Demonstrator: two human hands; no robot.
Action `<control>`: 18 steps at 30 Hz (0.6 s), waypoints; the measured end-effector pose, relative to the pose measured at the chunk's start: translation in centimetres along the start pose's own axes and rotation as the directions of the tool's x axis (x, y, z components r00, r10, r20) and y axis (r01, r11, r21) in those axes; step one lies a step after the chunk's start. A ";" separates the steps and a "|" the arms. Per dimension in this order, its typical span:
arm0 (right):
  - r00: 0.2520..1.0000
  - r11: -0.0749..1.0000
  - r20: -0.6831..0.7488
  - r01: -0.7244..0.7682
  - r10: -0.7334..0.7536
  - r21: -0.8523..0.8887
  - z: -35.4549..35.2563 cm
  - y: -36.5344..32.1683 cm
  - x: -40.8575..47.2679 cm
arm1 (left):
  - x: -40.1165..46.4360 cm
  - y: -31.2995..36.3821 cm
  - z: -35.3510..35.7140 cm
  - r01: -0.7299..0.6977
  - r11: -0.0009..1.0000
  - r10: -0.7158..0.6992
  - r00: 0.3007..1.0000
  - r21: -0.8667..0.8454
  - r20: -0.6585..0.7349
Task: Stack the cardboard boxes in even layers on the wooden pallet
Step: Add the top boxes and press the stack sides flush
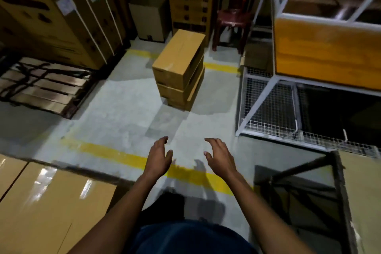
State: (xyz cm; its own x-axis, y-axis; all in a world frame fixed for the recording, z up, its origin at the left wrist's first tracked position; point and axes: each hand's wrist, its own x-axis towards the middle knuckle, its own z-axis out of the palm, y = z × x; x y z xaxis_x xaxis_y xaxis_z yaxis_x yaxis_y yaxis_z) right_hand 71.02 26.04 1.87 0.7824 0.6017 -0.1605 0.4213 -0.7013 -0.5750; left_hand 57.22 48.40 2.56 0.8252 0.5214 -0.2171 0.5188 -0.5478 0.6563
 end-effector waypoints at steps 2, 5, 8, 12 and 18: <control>1.000 1.000 0.009 0.007 -0.007 -0.003 0.0 0.2 3.6 | 3.8 -0.1 -0.1 0.006 1.000 -0.006 1.000 0.005 -0.003; 1.000 1.000 0.003 -0.017 0.017 0.005 -0.1 0.5 9.1 | 9.9 -0.4 -0.3 -0.005 1.000 0.004 1.000 0.015 0.006; 0.999 0.999 -0.030 -0.042 0.042 0.001 -0.5 1.0 15.4 | 17.4 -0.7 -0.8 -0.043 0.999 0.043 0.999 0.014 0.029; 0.993 0.994 -0.042 -0.109 0.109 0.000 -2.1 0.6 24.5 | 28.1 0.2 -3.6 -0.085 0.996 0.084 0.996 0.039 0.041; 0.985 0.987 -0.068 -0.158 0.159 0.028 -4.4 -2.4 38.7 | 42.7 2.3 -10.3 -0.166 0.983 0.162 0.985 0.082 0.053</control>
State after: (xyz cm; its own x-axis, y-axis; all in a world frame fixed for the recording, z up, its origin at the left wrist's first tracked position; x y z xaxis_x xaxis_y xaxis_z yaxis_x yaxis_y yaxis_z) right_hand 102.30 49.29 0.56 0.8688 0.4550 -0.1954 0.2798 -0.7766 -0.5644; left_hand 91.37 76.12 2.27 0.9093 0.3898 -0.1459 0.3907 -0.6787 0.6219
